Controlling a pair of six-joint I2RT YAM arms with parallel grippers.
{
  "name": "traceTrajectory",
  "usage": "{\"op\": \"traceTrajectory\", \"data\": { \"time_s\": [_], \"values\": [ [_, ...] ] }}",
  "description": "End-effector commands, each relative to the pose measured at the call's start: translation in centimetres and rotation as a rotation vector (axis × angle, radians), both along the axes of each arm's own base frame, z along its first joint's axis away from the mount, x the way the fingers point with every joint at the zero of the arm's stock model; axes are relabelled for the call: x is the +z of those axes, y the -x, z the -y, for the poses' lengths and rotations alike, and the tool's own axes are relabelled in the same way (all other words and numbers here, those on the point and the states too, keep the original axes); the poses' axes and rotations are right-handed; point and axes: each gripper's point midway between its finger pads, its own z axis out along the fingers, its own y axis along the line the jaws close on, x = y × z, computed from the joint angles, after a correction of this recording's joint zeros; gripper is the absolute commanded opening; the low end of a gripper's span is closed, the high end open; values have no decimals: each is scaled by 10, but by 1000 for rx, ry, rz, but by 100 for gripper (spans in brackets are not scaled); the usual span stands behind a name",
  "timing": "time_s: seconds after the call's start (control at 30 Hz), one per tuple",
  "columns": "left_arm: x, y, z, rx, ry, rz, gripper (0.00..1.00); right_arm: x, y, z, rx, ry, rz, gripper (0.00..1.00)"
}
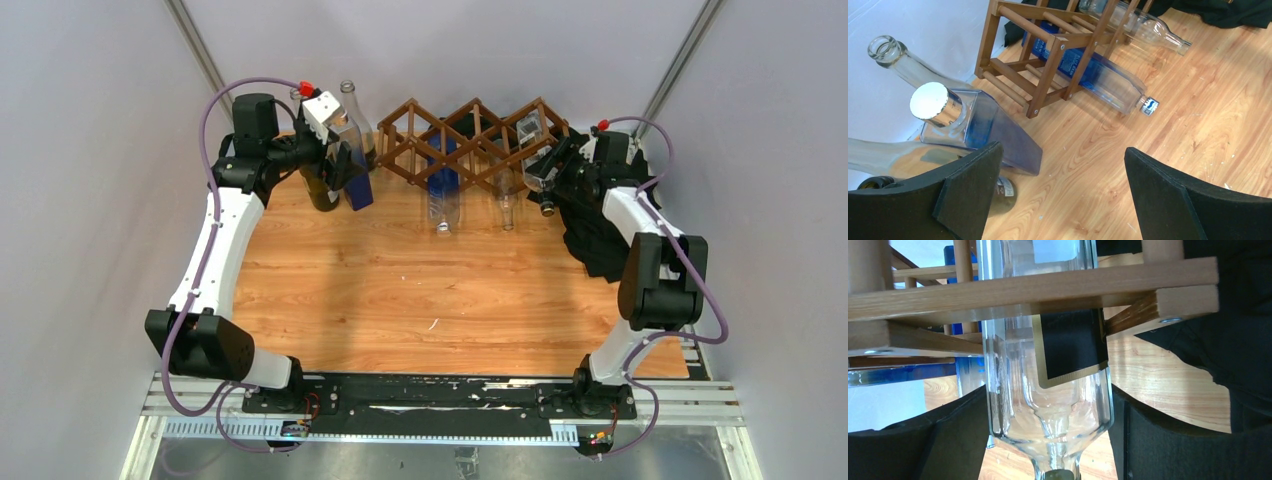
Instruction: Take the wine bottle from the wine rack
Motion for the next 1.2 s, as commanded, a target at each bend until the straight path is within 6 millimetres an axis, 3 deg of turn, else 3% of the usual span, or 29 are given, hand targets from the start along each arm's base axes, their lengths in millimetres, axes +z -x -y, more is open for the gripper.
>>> {"op": "traceTrajectory", "data": {
  "time_s": [0.0, 0.1, 0.27, 0.33, 0.43, 0.5, 0.7, 0.77, 0.9, 1.17],
  "values": [
    [3, 7, 5, -25, 2, 9, 96, -7, 4, -13, 68, -13, -45, 83],
    [3, 7, 5, -29, 4, 7, 96, -7, 5, -12, 65, -11, -42, 84],
    [2, 7, 5, -29, 4, 4, 96, 2, 9, -18, 91, -36, 13, 62],
    [1, 7, 5, -29, 6, 2, 95, 0, 9, -16, 88, -30, 10, 65],
    [2, 8, 6, -31, 7, 4, 95, -1, 4, -12, 73, -21, 2, 79],
    [4, 9, 5, -29, 4, 11, 95, -1, 1, -10, 69, -27, 0, 79],
    [3, 10, 4, -28, -4, 19, 95, 7, 5, -17, 85, -66, 37, 42],
    [3, 11, 4, -30, -2, 16, 95, 5, 11, -16, 81, -63, 39, 33],
    [2, 11, 5, -33, -1, 13, 95, 10, 31, -15, 68, -52, 56, 3],
    [1, 11, 8, -47, 9, 3, 91, 8, 86, -21, 51, -68, 66, 0]
  ]
}}
